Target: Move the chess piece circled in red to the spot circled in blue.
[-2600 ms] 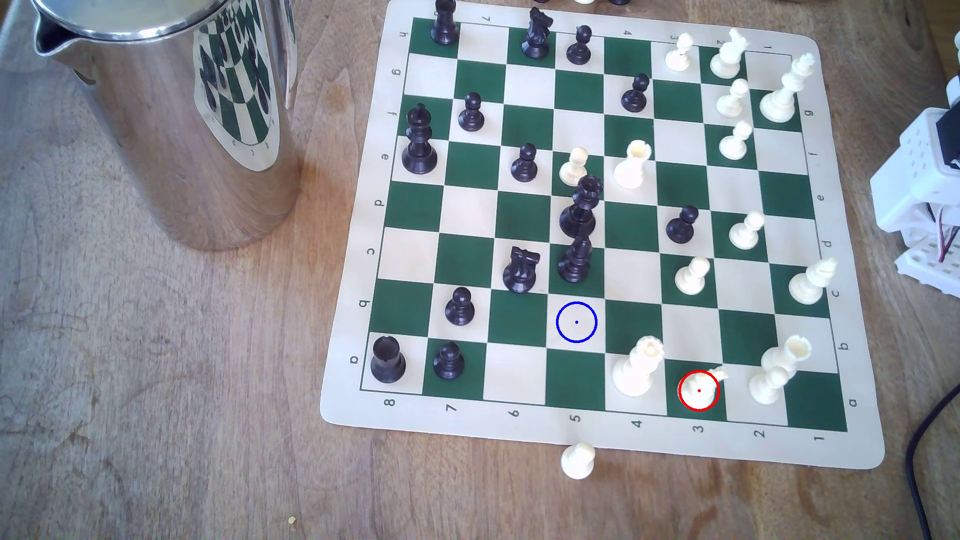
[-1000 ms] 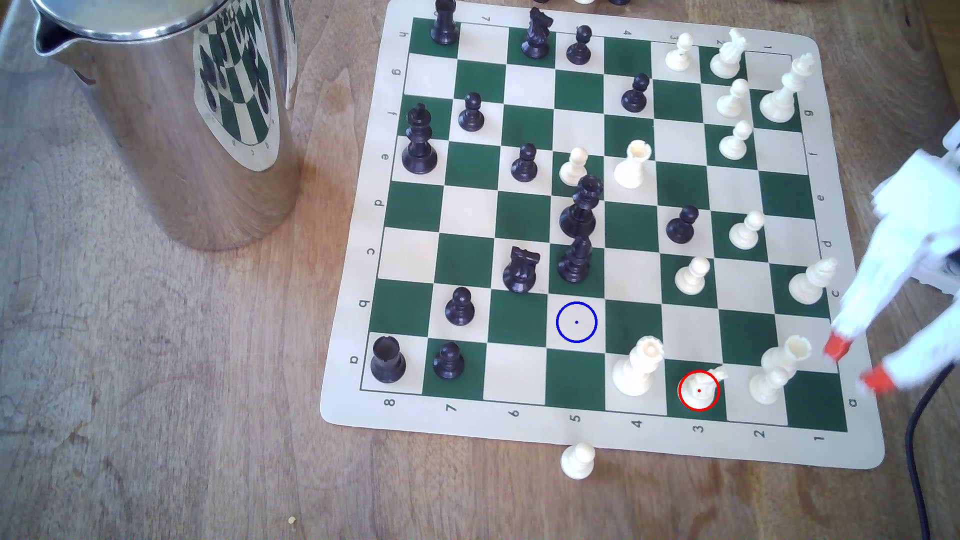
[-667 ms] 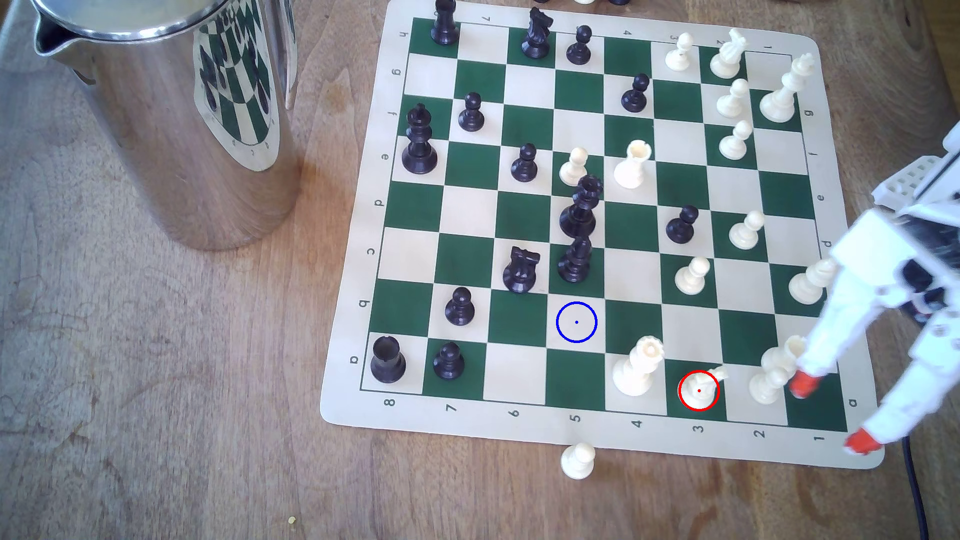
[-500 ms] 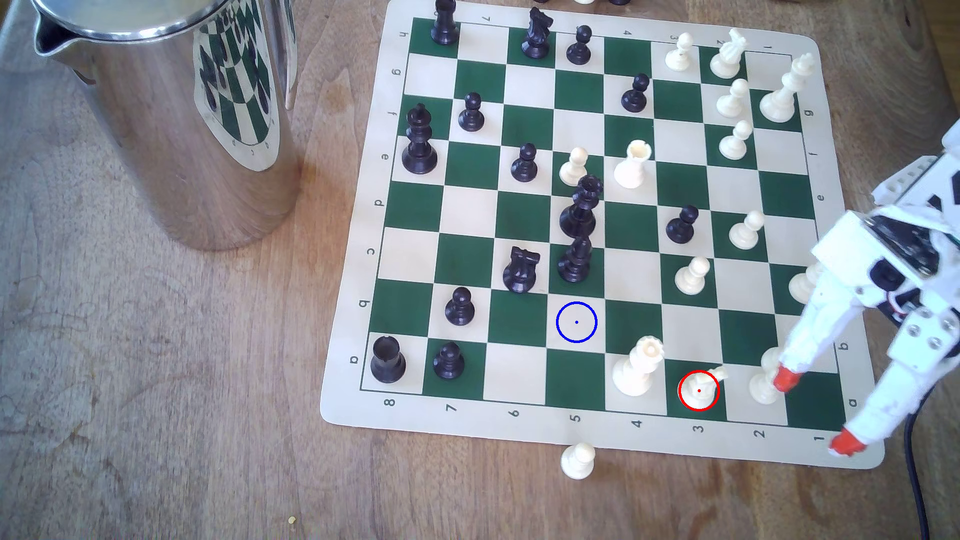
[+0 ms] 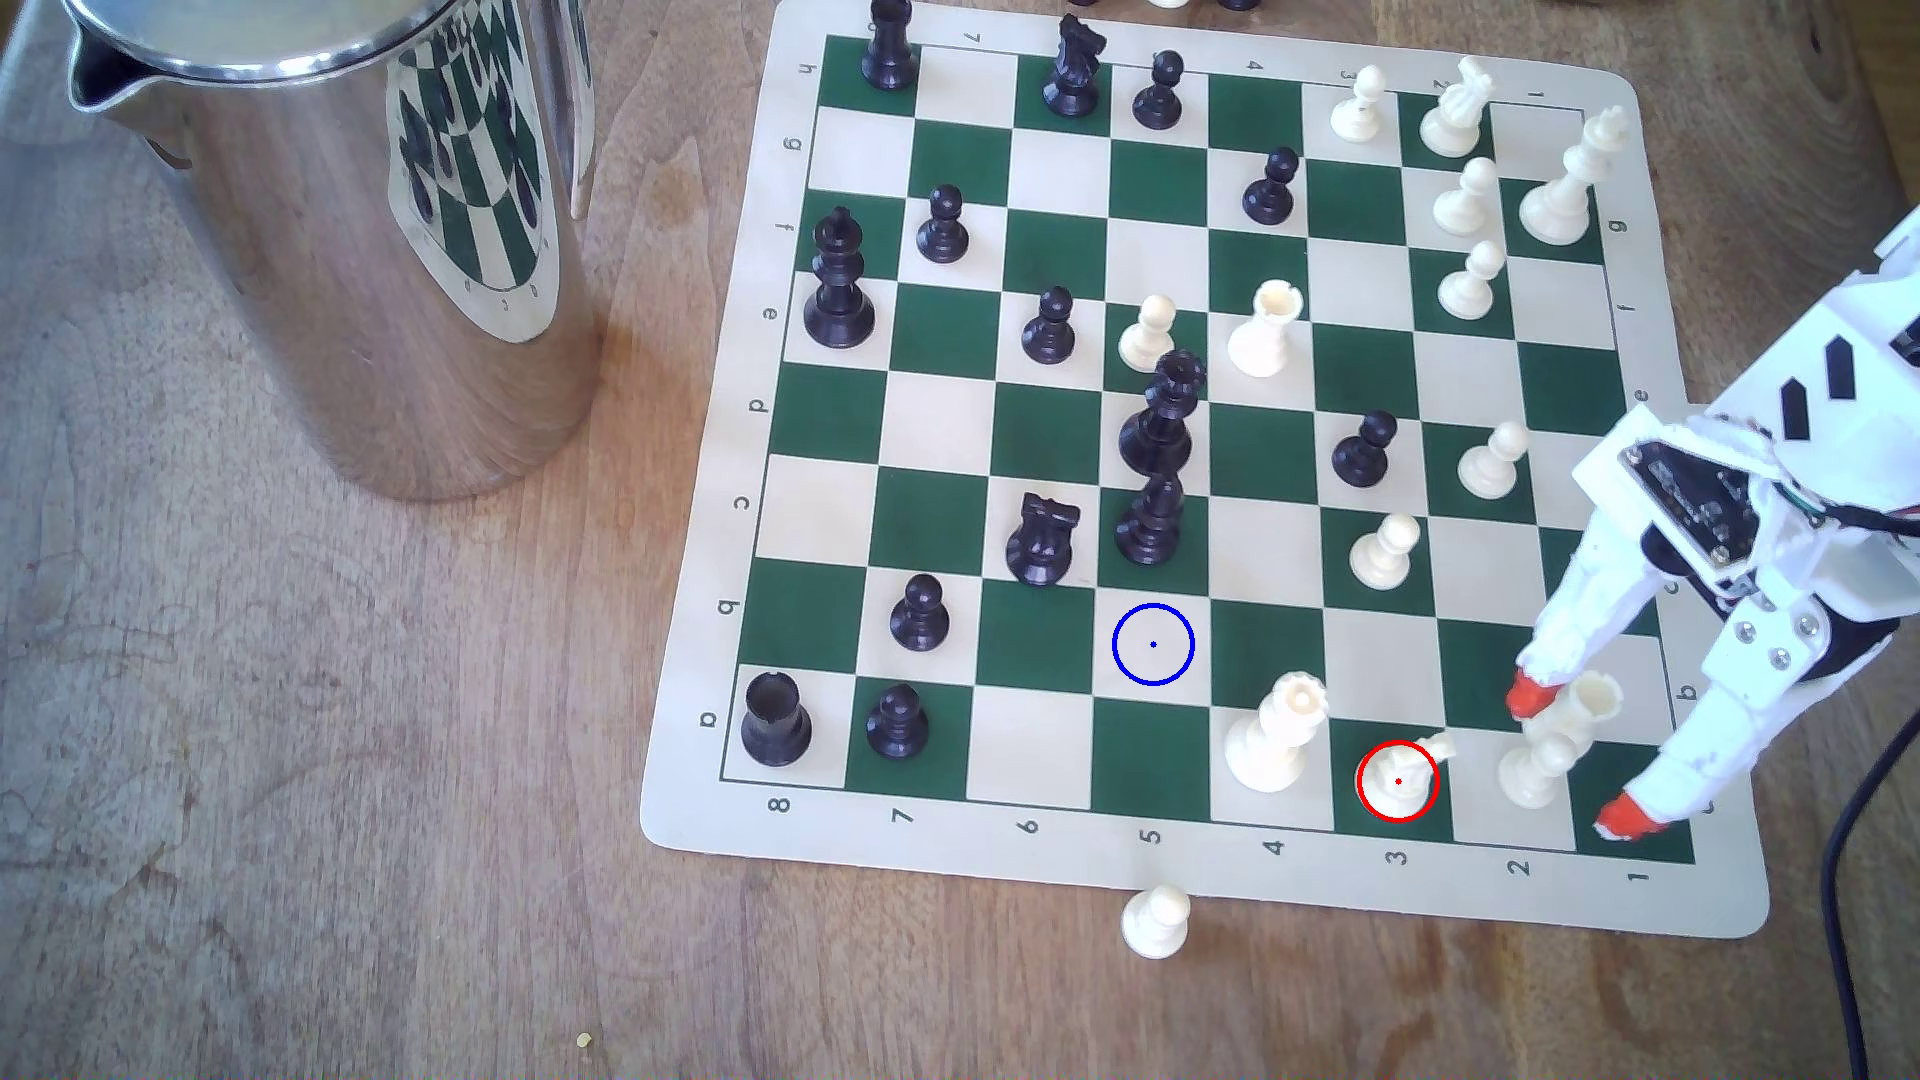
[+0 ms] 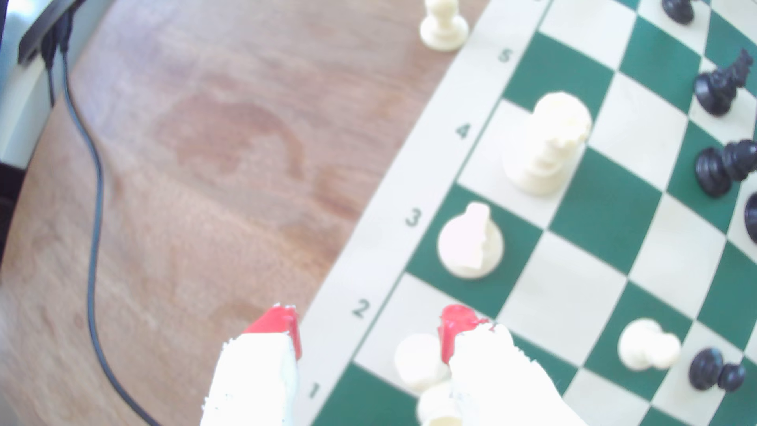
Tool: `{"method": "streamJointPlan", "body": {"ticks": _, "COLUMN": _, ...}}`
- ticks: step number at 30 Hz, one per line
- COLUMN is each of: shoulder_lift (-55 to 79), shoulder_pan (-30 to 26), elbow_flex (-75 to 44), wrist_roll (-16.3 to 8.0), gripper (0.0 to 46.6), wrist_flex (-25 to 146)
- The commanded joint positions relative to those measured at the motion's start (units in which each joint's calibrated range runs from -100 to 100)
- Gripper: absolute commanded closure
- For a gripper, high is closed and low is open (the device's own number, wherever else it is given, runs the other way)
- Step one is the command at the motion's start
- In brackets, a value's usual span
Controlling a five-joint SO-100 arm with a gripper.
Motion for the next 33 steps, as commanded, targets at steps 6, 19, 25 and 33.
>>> {"method": "streamJointPlan", "body": {"ticks": 6, "shoulder_lift": -0.3, "shoulder_pan": 0.9, "elbow_flex": 0.8, "wrist_roll": 0.5, "gripper": 28.5, "wrist_flex": -0.8}}
{"method": "streamJointPlan", "body": {"ticks": 19, "shoulder_lift": 10.9, "shoulder_pan": 3.4, "elbow_flex": 0.0, "wrist_roll": 0.6, "gripper": 28.7, "wrist_flex": -11.5}}
{"method": "streamJointPlan", "body": {"ticks": 25, "shoulder_lift": 13.2, "shoulder_pan": 4.0, "elbow_flex": -0.5, "wrist_roll": 0.6, "gripper": 28.7, "wrist_flex": -13.4}}
{"method": "streamJointPlan", "body": {"ticks": 33, "shoulder_lift": 15.4, "shoulder_pan": 4.3, "elbow_flex": -0.8, "wrist_roll": 0.5, "gripper": 29.1, "wrist_flex": -16.9}}
